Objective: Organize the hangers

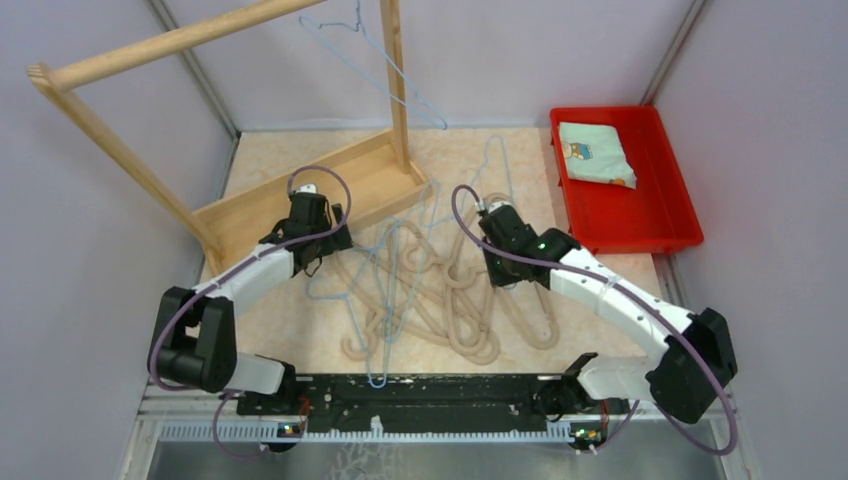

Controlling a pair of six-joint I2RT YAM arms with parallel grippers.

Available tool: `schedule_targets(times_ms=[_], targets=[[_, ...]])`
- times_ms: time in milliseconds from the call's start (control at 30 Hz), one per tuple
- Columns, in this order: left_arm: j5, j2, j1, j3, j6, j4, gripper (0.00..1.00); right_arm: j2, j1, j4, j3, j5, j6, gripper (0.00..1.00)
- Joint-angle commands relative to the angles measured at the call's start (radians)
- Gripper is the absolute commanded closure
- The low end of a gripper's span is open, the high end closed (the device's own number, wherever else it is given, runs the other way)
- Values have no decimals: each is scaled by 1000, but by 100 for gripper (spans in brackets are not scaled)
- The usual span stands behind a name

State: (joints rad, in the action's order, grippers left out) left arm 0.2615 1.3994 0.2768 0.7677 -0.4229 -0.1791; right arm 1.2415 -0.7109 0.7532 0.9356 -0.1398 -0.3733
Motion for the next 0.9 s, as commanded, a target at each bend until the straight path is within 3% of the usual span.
schedule_targets(times_ms=[0,233,433,633,867], targets=[[5,14,-6,31,-8,28,0,-75,-5,163,128,-195,48,100],[0,18,-5,38,-8,44,0,-77,-4,280,180,-395,-27,100],[-6,0,-5,24,-8,48,0,-79,2,289,246,-460,-40,100],[-2,-21,-5,7,8,52,0,-57,5,223,420,-72,74,100],[4,-51,-5,-19,-14,59,0,58,5,291,657,342,126,100]])
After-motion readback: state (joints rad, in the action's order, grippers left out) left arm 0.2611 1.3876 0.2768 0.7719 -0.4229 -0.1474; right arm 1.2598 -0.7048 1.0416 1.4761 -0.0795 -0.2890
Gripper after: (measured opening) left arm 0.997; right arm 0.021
